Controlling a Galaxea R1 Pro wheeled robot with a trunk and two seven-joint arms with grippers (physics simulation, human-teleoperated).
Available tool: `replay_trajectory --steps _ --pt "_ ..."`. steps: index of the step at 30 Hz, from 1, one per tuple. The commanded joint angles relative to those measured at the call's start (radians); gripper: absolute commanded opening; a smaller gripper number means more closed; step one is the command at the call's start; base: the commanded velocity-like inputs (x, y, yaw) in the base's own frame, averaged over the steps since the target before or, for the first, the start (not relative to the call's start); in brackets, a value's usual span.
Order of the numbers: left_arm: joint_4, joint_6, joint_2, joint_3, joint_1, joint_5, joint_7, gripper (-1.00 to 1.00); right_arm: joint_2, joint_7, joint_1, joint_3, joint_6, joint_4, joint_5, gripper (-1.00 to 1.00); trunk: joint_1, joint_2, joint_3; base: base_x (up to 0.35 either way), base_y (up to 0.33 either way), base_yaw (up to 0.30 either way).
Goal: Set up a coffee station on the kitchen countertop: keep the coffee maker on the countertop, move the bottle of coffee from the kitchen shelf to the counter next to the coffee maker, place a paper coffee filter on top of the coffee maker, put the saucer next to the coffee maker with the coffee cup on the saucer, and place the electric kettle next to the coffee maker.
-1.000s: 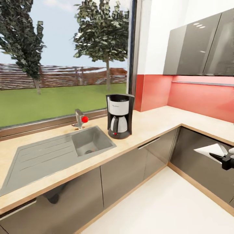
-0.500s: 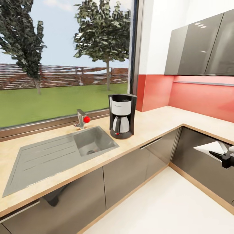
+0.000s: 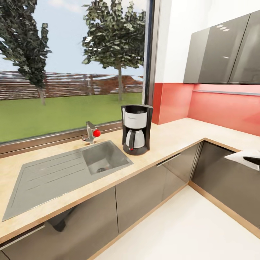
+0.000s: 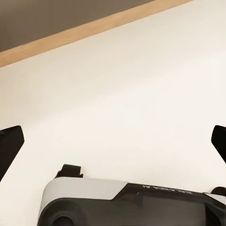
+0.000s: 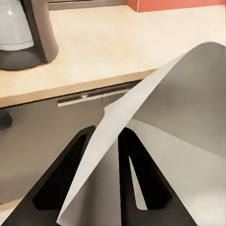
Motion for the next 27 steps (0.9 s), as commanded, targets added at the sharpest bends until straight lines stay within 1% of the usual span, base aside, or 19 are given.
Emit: replay_trajectory --steps 1,2,4,5,6,10,11,13,16,17,18,20,23,24,25,26,27 --pt "-0.001 0.000 -0.001 0.002 0.000 0.006 0.000 1.00 -0.017 0.004 -0.021 0.008 0.054 -0.007 -0.001 -1.00 0.000 -0.001 -0.001 0.000 0.000 0.000" --pt "0.000 0.001 -0.001 0.002 0.000 0.006 0.000 1.00 -0.047 0.004 -0.067 0.040 0.120 -0.016 -0.001 -1.00 0.000 -0.001 -0.001 0.000 0.000 0.000" --pt "0.001 0.002 -0.001 0.002 0.000 0.007 0.000 1.00 -0.071 0.006 -0.120 0.091 0.162 -0.021 -0.002 -1.00 0.000 -0.001 -0.001 0.000 0.000 0.000" --pt "0.002 0.003 -0.002 0.002 0.000 0.006 0.000 1.00 -0.090 0.006 -0.177 0.153 0.190 -0.025 -0.002 -1.00 0.000 -0.001 -0.001 0.000 0.000 0.000" --pt "0.002 0.003 -0.002 0.002 0.000 0.006 0.000 1.00 -0.098 0.007 -0.206 0.185 0.200 -0.025 -0.002 -1.00 0.000 -0.001 -0.001 0.000 0.000 0.000" --pt "0.003 0.004 -0.003 0.002 0.000 0.012 0.000 1.00 -0.118 0.007 -0.318 0.310 0.223 -0.010 -0.002 -1.00 0.000 -0.001 -0.001 0.000 0.000 0.000" --pt "0.004 0.005 -0.003 0.002 0.000 0.023 0.000 1.00 -0.122 0.007 -0.372 0.368 0.229 0.014 -0.002 -1.00 0.000 -0.001 -0.001 0.000 0.000 0.000" --pt "0.004 0.005 -0.004 0.002 0.000 0.036 -0.001 1.00 -0.123 0.007 -0.436 0.421 0.233 0.056 -0.002 -1.00 0.000 -0.001 -0.001 0.000 0.000 0.000" --pt "0.006 0.005 -0.004 0.002 0.000 0.051 -0.002 1.00 -0.121 0.007 -0.549 0.501 0.236 0.151 -0.002 -1.00 0.000 -0.001 -0.001 0.000 0.000 0.000" --pt "0.008 0.005 -0.004 0.002 0.000 0.057 -0.002 1.00 -0.111 0.007 -0.633 0.557 0.237 0.229 -0.002 -1.00 0.000 -0.001 -0.001 0.000 0.000 0.000" --pt "0.008 0.006 -0.005 0.002 0.000 0.059 -0.002 1.00 -0.103 0.007 -0.675 0.585 0.238 0.270 -0.002 -1.00 0.000 -0.001 -0.001 0.000 0.000 0.000" --pt "0.009 0.006 -0.005 0.002 0.000 0.062 -0.002 1.00 -0.077 0.007 -0.758 0.639 0.238 0.357 -0.002 -1.00 0.000 -0.001 -0.001 0.000 0.000 0.000" --pt "0.011 0.006 -0.009 0.003 0.000 0.065 -0.003 1.00 -0.021 0.003 -0.871 0.701 0.239 0.490 0.000 -1.00 0.000 -0.001 -0.001 0.000 0.000 0.000" --pt "0.019 0.007 -0.014 0.003 0.000 0.067 -0.003 1.00 0.023 -0.005 -0.939 0.726 0.239 0.578 0.003 -1.00 0.000 -0.001 -0.001 0.000 0.000 0.000" --pt "0.025 0.007 -0.016 0.003 0.000 0.067 -0.003 1.00 0.047 -0.013 -0.971 0.735 0.239 0.621 0.009 -1.00 0.000 -0.001 -0.001 0.000 0.000 0.000" --pt "0.053 0.007 -0.022 0.001 0.000 0.068 -0.003 1.00 0.146 -0.083 -1.095 0.756 0.239 0.786 0.069 -1.00 0.000 -0.001 -0.001 0.000 0.000 0.000" --pt "0.059 0.007 -0.022 0.001 0.000 0.068 -0.003 1.00 0.172 -0.109 -1.125 0.759 0.239 0.827 0.090 -1.00 0.000 -0.001 -0.001 0.000 0.000 0.000"
